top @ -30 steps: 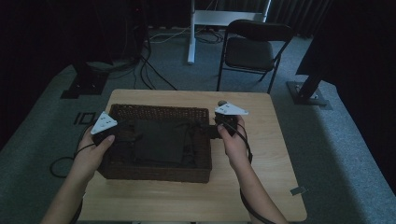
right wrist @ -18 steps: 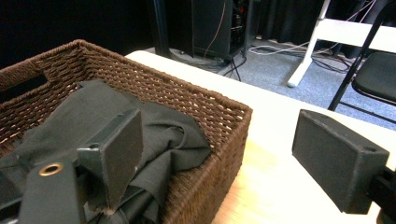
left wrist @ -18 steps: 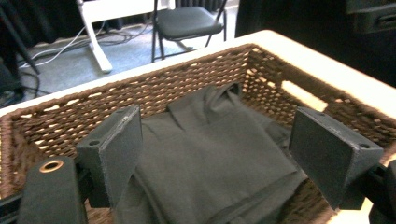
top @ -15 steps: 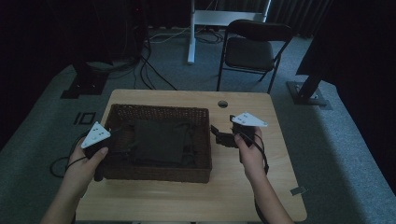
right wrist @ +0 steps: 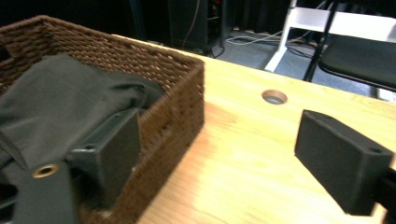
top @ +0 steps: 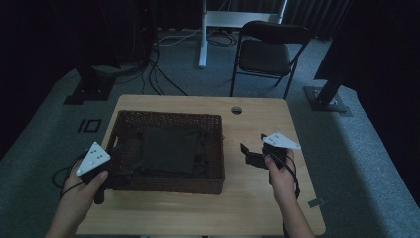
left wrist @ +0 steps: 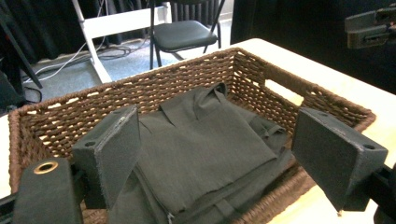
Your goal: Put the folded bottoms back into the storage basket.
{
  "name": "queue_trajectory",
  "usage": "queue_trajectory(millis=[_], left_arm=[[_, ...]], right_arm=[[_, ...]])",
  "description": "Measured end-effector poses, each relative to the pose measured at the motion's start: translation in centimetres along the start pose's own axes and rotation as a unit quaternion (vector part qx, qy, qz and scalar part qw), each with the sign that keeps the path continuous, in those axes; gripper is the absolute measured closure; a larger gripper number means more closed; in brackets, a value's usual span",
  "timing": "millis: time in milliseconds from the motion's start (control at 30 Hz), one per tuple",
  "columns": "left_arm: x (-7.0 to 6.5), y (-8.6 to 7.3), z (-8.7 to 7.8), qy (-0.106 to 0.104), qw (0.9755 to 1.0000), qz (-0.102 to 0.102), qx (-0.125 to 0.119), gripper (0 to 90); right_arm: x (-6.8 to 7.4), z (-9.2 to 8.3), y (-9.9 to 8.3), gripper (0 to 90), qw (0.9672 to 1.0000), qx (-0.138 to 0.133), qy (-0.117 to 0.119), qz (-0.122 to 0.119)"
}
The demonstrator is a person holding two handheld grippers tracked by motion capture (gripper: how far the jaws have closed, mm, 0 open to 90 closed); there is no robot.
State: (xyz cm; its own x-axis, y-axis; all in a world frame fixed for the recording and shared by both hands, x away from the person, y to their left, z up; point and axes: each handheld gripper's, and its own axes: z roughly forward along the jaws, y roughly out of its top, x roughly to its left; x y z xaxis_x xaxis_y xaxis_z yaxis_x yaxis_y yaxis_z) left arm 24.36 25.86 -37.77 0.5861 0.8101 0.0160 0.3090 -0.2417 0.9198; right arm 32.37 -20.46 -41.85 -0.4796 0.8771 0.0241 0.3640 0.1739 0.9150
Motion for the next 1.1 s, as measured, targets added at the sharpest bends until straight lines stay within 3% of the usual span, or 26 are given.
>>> queue_trajectory(millis=[233,567,700,900,1100], left_arm=[[-0.9,-1.4,-1.1,-0.007,0.9999,-0.002,-0.010,16.7],[-2.0,-4.6,-1.5,-0.023,0.9997,-0.006,0.002,16.7],[-2.4,-5.8,-1.6,-0.016,0.9998,-0.002,0.008,16.7],[-2.2,-8.5,-1.7,-0.012,0.9993,-0.030,0.020,16.7],[-1.6,-11.2,-1.2,0.015,0.9978,-0.047,0.044,16.7]], right_arm=[[-1.5,-1.1,-2.1,14.2,0.9997,-0.005,-0.019,0.012],[-3.8,-2.1,-6.4,14.1,0.9982,0.014,-0.043,0.041],[-4.3,-2.2,-7.7,14.1,0.9974,0.023,-0.051,0.046],[-5.1,-2.2,-9.4,14.1,0.9959,0.038,-0.065,0.050],[-5.8,-2.3,-10.7,14.1,0.9941,0.049,-0.082,0.052]])
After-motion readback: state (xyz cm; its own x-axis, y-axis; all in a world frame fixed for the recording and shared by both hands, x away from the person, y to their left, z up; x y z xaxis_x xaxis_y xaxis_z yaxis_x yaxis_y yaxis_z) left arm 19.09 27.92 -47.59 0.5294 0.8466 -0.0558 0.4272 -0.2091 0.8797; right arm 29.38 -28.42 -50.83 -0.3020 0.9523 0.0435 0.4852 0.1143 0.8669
